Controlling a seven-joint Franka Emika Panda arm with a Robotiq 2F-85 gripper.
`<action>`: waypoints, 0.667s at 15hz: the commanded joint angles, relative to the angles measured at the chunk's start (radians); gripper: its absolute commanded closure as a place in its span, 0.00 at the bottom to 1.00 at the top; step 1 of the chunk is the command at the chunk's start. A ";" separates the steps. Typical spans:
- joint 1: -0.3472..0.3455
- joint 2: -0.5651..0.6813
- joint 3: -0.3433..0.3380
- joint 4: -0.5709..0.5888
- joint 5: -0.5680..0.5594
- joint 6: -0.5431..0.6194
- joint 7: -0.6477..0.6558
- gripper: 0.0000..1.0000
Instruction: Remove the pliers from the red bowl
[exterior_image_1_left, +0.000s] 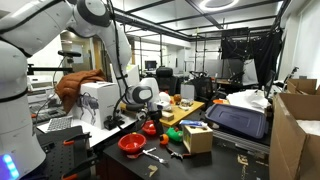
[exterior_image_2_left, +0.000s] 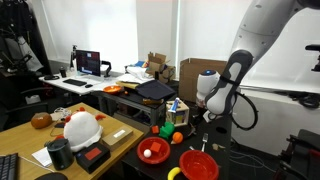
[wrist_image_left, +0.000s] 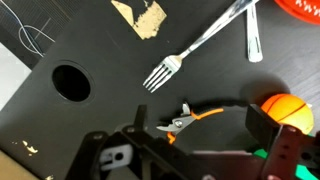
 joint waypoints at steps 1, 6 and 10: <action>0.041 -0.246 -0.044 -0.212 -0.081 -0.096 -0.063 0.00; 0.103 -0.516 -0.115 -0.372 -0.154 -0.321 -0.108 0.00; 0.155 -0.734 -0.186 -0.453 -0.268 -0.493 -0.078 0.00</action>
